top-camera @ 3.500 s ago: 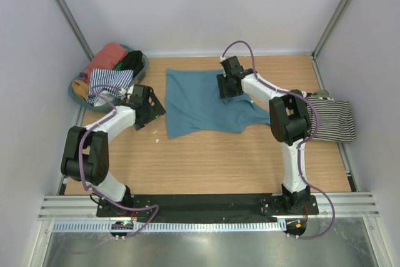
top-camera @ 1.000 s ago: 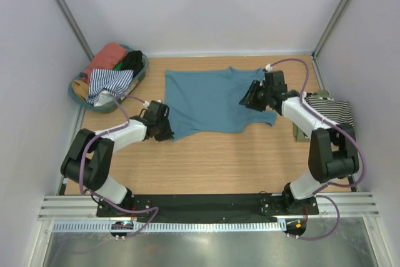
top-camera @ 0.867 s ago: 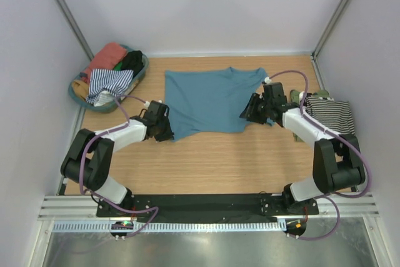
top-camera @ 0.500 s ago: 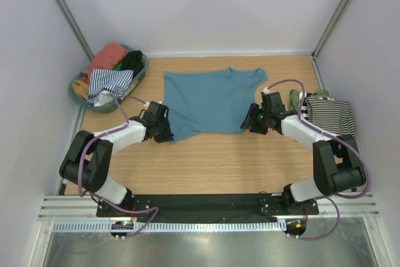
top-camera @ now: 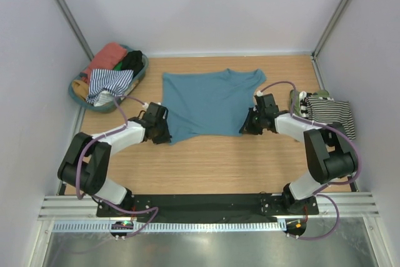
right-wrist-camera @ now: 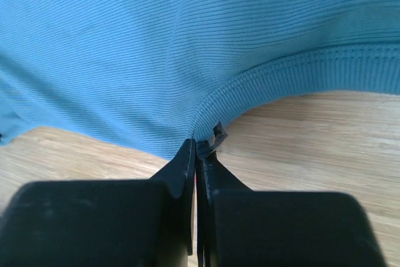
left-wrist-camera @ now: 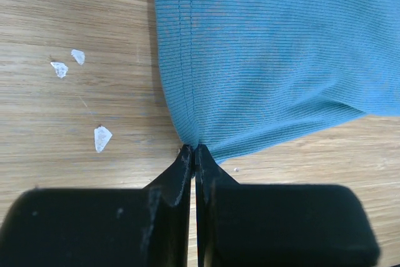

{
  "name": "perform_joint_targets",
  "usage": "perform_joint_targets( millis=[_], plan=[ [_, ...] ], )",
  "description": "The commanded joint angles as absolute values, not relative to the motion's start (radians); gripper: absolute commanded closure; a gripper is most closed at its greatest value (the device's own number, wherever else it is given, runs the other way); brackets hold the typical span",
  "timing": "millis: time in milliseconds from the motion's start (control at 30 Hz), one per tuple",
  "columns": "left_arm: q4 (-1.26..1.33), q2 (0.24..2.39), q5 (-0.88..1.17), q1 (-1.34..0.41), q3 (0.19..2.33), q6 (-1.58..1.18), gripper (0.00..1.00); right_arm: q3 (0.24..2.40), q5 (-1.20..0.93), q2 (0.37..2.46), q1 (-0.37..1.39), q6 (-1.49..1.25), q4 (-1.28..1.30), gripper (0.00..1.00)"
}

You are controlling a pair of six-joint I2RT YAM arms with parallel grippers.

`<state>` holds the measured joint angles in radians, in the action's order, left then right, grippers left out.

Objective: Fold and stack the tank tops
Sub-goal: Flatten the tank top out, then fold the tank top

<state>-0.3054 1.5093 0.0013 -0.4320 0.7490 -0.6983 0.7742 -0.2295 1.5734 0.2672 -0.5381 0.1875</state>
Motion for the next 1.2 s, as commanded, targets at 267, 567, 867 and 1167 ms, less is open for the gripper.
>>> perform_joint_targets(
  millis=[267,567,867,1167],
  plan=[
    [-0.446,1.434,-0.216,-0.434,0.746,-0.735,1.0,0.807,-0.06,1.5,0.271,-0.551,0.225,0.99],
    [-0.359,1.358,-0.123,-0.443,0.67,-0.767,0.5,0.764,-0.181,1.471,0.271,-0.554,0.161,0.64],
    [-0.341,1.278,-0.133,-0.488,0.604,-0.821,0.48,0.675,-0.305,1.422,0.305,-0.552,0.098,0.55],
    [-0.341,1.384,-0.21,-0.488,0.669,-0.796,0.51,0.664,-0.299,1.477,0.345,-0.543,0.071,0.55]
  ],
)
